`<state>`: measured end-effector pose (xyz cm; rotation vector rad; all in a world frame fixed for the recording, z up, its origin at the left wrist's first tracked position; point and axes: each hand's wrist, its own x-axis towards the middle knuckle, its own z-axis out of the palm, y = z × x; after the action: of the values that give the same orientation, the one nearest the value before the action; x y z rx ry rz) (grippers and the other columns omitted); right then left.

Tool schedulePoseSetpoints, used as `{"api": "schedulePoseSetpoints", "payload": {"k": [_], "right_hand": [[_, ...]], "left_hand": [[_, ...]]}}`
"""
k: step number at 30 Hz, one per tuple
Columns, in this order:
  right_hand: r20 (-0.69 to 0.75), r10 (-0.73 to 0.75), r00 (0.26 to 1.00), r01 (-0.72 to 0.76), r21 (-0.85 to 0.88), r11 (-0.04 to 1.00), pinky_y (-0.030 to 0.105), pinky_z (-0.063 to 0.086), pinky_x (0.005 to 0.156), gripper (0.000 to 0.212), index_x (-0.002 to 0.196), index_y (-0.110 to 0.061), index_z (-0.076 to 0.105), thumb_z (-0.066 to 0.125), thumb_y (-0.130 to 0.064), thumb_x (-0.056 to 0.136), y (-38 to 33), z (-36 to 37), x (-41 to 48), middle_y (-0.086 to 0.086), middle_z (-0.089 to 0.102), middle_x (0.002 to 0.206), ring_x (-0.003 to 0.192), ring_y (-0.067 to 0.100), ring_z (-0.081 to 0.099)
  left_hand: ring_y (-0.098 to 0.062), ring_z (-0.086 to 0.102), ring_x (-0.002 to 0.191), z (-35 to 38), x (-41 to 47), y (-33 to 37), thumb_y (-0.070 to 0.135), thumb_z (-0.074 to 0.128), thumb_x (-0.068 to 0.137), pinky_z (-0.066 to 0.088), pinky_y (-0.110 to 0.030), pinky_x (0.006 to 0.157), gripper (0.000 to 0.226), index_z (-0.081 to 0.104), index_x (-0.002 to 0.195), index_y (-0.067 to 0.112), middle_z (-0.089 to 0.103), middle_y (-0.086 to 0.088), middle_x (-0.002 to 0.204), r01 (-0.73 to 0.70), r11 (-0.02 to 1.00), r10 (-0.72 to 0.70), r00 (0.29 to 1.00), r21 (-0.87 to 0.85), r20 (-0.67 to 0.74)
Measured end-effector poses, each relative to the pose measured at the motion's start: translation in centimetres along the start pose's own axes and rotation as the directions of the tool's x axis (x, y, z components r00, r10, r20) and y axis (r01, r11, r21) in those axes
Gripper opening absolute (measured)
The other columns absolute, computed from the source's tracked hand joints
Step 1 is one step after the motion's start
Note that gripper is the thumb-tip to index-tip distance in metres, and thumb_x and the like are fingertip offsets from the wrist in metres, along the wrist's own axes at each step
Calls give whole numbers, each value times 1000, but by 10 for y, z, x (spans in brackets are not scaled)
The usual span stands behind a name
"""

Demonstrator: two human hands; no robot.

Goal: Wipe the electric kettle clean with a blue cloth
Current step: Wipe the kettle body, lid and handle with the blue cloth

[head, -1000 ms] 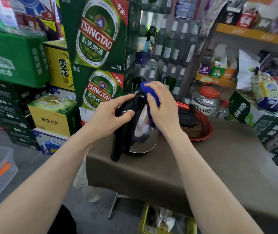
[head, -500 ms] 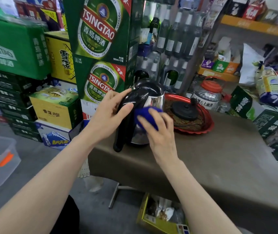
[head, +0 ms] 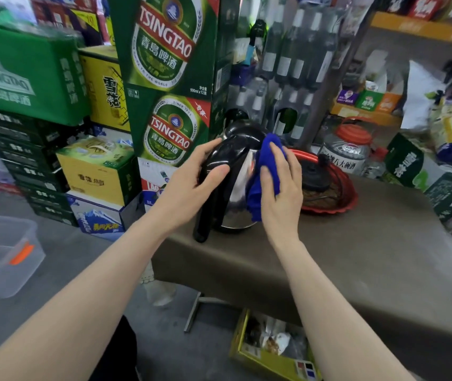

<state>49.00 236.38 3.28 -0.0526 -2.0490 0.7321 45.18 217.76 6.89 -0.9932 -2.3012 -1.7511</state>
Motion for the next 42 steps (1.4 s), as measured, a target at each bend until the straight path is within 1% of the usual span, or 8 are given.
{"api": "schedulePoseSetpoints", "payload": {"k": [7,12,17,23,27,34,40,42], "right_hand": [[257,2,966,-3,2,1000,29,33,118,78,152,-25,40,66,9,87,11,10,-105,0,17,165,147,18,27],[32,119,992,-121,38,992,11,18,115,53,151,-15,42,53,-9,99,-11,-1,-22,3,27,161,143,4,25],[51,311,949,-314,208,926,27,30,117,43,149,-20,42,43,-23,106,-6,-1,18,-4,45,152,140,9,40],[234,586,776,-627,192,755,31,40,106,46,150,-26,35,44,-26,105,16,9,-71,-2,53,145,132,19,50],[105,439,892,-451,173,876,25,35,114,47,149,-20,41,49,-19,103,-3,-3,-50,-4,47,149,136,8,43],[66,116,991,-117,5,993,26,27,111,49,152,-24,37,45,-25,103,-25,4,26,-2,34,159,141,17,33],[152,676,721,-687,286,668,31,35,112,44,150,-24,37,38,-28,106,7,21,-38,-2,47,147,136,17,45],[96,621,778,-624,238,744,26,31,115,46,151,-24,35,40,-23,106,-5,18,-49,-3,42,152,140,13,39]], "left_hand": [[-10,61,67,24,-7,-14,42,49,93,50,-26,68,36,45,126,30,63,13,72,35,982,-63,986,-185,-151],[-15,60,68,21,-3,-12,35,45,99,53,-32,67,26,43,125,33,59,10,80,13,977,-33,995,-211,-91],[-21,65,79,-5,1,-6,31,44,97,56,-34,80,26,47,123,34,58,-12,97,96,964,-83,995,-249,63],[9,57,102,-61,22,6,32,48,97,43,-10,86,28,51,123,41,59,15,115,125,979,-165,952,164,257],[-12,48,125,-55,39,27,39,56,93,35,-28,105,53,45,142,24,47,5,140,-63,817,-27,989,573,147],[-22,58,116,-15,65,42,45,68,82,44,-34,94,62,53,136,18,62,-2,128,-168,696,94,985,698,143],[-21,57,122,-19,64,32,36,67,86,43,-38,100,58,51,139,21,61,1,134,-195,696,150,981,691,125],[-20,58,121,-23,67,31,30,68,86,42,-34,100,57,50,140,22,62,2,133,-199,709,132,980,676,150]]}}
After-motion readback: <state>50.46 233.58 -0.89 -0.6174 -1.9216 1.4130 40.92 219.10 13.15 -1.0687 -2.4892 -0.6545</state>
